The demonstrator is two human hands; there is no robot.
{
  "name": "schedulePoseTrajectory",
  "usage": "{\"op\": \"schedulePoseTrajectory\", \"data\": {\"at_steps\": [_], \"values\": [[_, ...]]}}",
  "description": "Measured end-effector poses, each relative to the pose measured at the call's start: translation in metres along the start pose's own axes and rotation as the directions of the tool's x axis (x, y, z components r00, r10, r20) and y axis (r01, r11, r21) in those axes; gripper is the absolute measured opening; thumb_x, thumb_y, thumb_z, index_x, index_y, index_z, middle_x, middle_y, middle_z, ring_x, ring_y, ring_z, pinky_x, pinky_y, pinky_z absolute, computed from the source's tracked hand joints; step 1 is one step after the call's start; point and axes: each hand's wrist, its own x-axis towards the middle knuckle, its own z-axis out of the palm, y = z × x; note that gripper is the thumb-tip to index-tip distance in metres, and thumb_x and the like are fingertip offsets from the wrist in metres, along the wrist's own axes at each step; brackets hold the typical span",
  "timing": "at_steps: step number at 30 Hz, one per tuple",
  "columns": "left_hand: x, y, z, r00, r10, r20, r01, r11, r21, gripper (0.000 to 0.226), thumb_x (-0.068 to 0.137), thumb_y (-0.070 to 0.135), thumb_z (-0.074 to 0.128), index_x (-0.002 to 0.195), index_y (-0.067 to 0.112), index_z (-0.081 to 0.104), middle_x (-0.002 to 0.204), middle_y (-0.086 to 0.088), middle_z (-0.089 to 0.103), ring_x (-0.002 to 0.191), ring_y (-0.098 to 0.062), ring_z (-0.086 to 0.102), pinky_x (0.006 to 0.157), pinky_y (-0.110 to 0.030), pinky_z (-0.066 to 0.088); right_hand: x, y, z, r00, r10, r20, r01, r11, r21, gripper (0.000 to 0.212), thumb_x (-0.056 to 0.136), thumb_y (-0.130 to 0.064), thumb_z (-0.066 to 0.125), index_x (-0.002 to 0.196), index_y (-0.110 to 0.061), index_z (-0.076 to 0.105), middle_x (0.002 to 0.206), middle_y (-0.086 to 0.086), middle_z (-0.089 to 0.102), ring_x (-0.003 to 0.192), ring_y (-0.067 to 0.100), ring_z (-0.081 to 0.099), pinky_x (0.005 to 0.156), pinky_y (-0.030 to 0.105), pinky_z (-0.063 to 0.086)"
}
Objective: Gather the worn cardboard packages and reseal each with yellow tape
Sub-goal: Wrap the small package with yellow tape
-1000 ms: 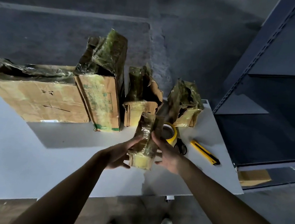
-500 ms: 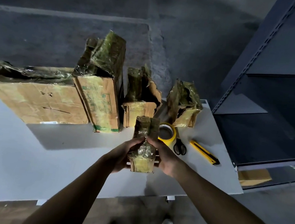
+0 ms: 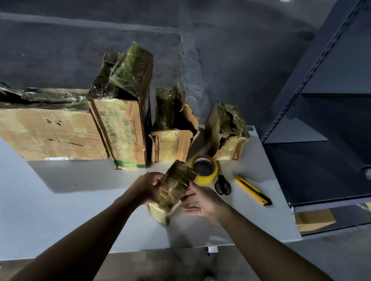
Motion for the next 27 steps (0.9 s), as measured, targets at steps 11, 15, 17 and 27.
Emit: {"op": "schedulePoseTrajectory", "data": {"at_steps": [11, 15, 17, 27], "values": [[-0.006, 0.013, -0.001, 0.973, 0.135, 0.19, -0.182, 0.949, 0.257, 0.093, 0.081, 0.074, 0.056, 0.154, 0.027, 0.026, 0.155, -0.003, 0.038, 0.139, -0.023, 0.038, 0.113, -0.045, 0.034, -0.001, 0.006, -0.007, 0.922, -0.217, -0.321, 0.134, 0.956, -0.261, 0.023, 0.099, -0.023, 0.057, 0.08, -0.011, 0.05, 0.075, 0.013, 0.055, 0.062, 0.02, 0.053, 0.059, 0.032, 0.05], [-0.007, 0.017, 0.013, 0.951, 0.19, 0.245, -0.279, 0.868, 0.409, 0.116, 0.073, 0.074, 0.066, 0.157, 0.018, 0.009, 0.149, -0.012, 0.04, 0.131, -0.028, 0.041, 0.106, -0.04, 0.037, -0.004, 0.008, -0.007, 0.919, -0.214, -0.331, 0.116, 0.949, -0.293, 0.014, 0.099, -0.024, 0.056, 0.099, -0.01, 0.054, 0.084, 0.012, 0.061, 0.067, 0.018, 0.059, 0.064, 0.032, 0.056], [-0.002, 0.018, 0.015, 0.946, 0.21, 0.248, -0.3, 0.86, 0.413, 0.115, 0.074, 0.064, 0.07, 0.157, 0.016, 0.006, 0.147, -0.014, 0.04, 0.128, -0.029, 0.042, 0.103, -0.039, 0.041, -0.001, 0.009, -0.009, 0.907, -0.231, -0.353, 0.107, 0.935, -0.338, 0.017, 0.099, -0.026, 0.057, 0.102, -0.009, 0.055, 0.086, 0.012, 0.062, 0.067, 0.02, 0.059, 0.06, 0.032, 0.054], [0.019, 0.015, 0.008, 0.927, 0.073, 0.368, -0.197, 0.93, 0.31, 0.112, 0.085, 0.055, 0.066, 0.151, 0.038, -0.023, 0.165, -0.008, 0.001, 0.152, -0.032, 0.0, 0.122, -0.057, 0.007, 0.036, -0.01, -0.047, 0.837, -0.516, -0.179, 0.153, 0.536, -0.831, 0.033, 0.092, -0.02, 0.065, 0.123, -0.011, 0.056, 0.121, 0.013, 0.065, 0.112, 0.032, 0.061, 0.094, 0.045, 0.053]]}}
